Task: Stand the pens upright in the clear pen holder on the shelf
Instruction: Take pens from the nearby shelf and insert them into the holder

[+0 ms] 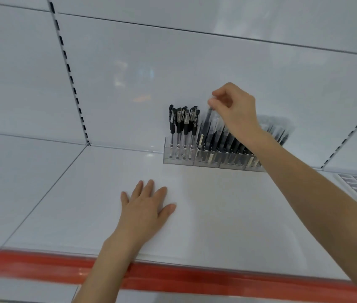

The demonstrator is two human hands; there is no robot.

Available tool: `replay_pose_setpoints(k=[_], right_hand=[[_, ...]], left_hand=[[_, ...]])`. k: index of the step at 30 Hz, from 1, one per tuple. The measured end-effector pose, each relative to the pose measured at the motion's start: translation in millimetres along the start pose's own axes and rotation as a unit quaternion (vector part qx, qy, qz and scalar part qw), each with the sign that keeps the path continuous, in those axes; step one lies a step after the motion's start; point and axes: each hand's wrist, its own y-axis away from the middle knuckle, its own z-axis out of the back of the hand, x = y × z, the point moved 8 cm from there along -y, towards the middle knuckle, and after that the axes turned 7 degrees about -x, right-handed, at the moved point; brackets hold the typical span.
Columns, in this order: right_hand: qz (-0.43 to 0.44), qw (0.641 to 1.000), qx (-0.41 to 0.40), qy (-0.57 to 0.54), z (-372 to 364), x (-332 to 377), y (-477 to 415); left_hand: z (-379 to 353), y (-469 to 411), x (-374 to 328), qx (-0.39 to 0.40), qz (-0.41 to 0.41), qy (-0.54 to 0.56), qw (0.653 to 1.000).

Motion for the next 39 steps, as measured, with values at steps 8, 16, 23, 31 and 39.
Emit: replay_pose_setpoints(k=[8,16,23,31,39], right_hand=[[0.043,0.990,0.063,0.122,-17.9,-10.2,10.3],[0.116,0.968,0.092,0.202,-21.5,-3.2,28.2],[-0.082,0.958,0.247,0.122,44.4,-3.5,78.3],[-0.112,0.969,0.197,0.096,58.1,-7.5,172.6],[-0.044,0.941,0.326,-0.077,-51.0,67.0,226.0]], left_hand=[[2.6,0.2,-0.7,-0.002,-0.001,-0.003,1.000],[5.9,3.8,-3.1,0.004,0.001,0.009,1.000],[28.2,8.5,-14.1,-0.034,-0.028,0.022,0.999],[72.9,50.8,-22.8,-0.164,-0.102,0.017,0.981],[81.9,168.8,44.4,-0.155,0.107,0.037,0.981]])
